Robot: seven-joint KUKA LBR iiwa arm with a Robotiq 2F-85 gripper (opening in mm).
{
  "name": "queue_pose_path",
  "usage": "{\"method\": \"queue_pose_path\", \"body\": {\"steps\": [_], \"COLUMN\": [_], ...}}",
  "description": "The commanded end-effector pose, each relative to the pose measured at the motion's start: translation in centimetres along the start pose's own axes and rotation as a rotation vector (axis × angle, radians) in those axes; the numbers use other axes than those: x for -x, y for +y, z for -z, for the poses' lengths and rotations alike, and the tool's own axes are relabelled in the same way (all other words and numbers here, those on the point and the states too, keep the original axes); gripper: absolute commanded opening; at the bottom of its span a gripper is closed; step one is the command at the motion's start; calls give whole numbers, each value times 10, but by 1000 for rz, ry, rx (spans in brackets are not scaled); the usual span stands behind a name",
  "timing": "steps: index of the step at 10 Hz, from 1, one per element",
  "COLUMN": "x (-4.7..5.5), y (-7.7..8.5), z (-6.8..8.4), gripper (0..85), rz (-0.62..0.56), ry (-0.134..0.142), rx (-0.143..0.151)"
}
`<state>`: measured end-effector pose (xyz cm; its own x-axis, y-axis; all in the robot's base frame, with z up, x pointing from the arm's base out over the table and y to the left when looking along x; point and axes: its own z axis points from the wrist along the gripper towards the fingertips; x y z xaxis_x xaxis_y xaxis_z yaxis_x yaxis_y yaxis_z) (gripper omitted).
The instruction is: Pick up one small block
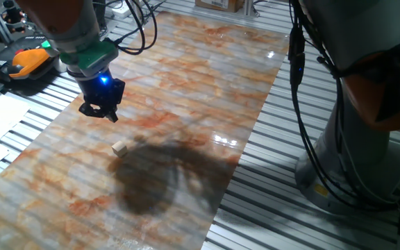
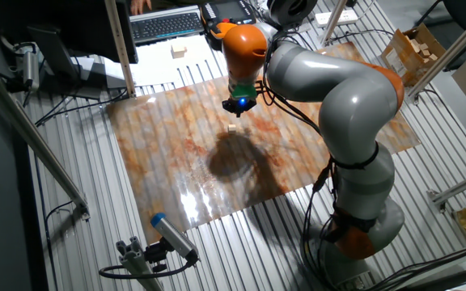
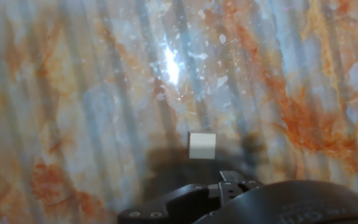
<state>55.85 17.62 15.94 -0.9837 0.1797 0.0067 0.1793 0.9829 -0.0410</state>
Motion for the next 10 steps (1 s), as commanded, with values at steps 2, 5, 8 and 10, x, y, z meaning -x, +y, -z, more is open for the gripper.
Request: {"method": "queue_pose_path", "body": {"steps": [2, 5, 8, 10], "x": [-1, -1, -1, -1], "y": [0, 1, 1, 1], "z": [0, 0, 0, 0], "gripper": [0, 0, 0, 0], "rz": [-4, -32, -43, -58], "ry": [5, -8, -11, -1], "rx": [0, 41, 63, 43]}}
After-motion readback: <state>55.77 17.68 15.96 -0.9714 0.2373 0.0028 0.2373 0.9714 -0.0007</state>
